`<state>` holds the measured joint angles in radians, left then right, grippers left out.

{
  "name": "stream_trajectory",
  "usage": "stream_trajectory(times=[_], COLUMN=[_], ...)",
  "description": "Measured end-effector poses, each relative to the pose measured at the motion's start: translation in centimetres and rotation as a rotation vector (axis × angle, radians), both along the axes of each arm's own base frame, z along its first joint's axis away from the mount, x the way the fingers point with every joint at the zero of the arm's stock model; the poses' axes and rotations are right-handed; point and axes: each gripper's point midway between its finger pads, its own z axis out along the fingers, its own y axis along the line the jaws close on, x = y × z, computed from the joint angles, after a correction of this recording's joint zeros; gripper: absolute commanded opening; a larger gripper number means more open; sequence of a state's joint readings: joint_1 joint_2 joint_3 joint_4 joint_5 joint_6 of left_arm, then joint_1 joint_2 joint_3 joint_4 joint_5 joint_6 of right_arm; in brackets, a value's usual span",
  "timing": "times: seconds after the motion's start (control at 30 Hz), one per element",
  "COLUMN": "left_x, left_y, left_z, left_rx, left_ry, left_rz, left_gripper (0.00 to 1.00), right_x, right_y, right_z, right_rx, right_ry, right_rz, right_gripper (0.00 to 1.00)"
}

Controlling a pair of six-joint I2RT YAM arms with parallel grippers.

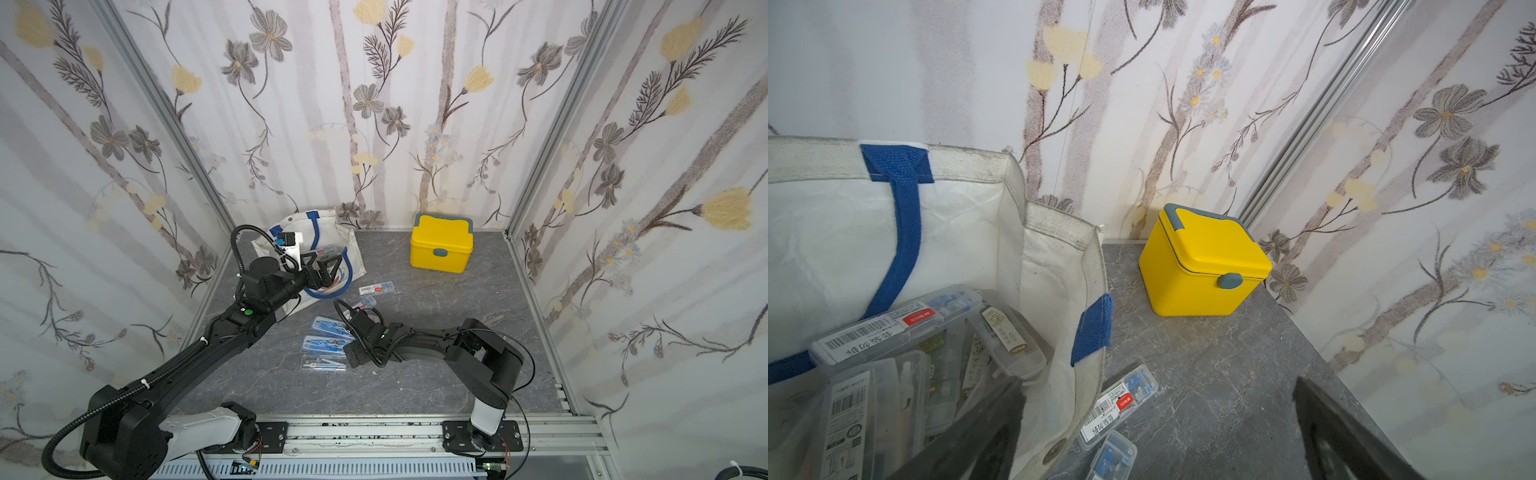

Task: Put the compass set into the canvas bag
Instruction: Pick up the compass set at the center of the board.

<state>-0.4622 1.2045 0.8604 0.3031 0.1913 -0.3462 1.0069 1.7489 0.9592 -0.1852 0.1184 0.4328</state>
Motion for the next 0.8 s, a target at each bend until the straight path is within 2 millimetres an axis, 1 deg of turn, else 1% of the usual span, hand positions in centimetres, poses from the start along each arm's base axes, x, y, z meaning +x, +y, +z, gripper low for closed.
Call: stream_trajectory(times=[0.13,0.2,0.37,0.47,0.5,0.53,0.6,0.8], left_x=[0.1,0.1,0.1,0.1,0.1,0.1,0.1,0.5], left_y=[0.0,0.0,0.0,-0.1,-0.2,-0.2,-0.3,-0.5], left_z=[-0.2,-0.3,-0.6,-0.5,-0.5,-0.5,-0.6,-1.1], left_rx=[0.002,0.001,0.002,-0.004,-0.008,-0.013,-0.022,-0.041], left_ry=[0.004,0.003,0.005,-0.003,-0.004,-0.003,0.005,0.034], left_rz=[0.0,0.0,-0.001,-0.004,-0.005,-0.008,-0.01,-0.009], left_gripper=[1.0,1.0,1.0,1.0,1.0,1.0,1.0,1.0], right_x=[0.0,0.0,0.7,1.1,1.2,1.2,1.4,2.4], right_y=[-0.1,-0.6,-2.6,-3.7,-3.8,-3.7,-3.6,-4.1], right_z=[-0.3,-0.5,-0.7,-0.7,-0.7,-0.7,-0.7,-0.7], right_rx=[-0.005,-0.019,-0.041,-0.042,-0.039,-0.036,-0.026,-0.004], right_ry=[0.009,0.005,0.008,0.01,0.011,0.014,0.016,0.027], right_rz=[-0.011,-0.027,-0.086,-0.11,-0.113,-0.102,-0.087,-0.09], right_gripper=[0.99,0.97,0.86,0.85,0.83,0.78,0.65,0.62])
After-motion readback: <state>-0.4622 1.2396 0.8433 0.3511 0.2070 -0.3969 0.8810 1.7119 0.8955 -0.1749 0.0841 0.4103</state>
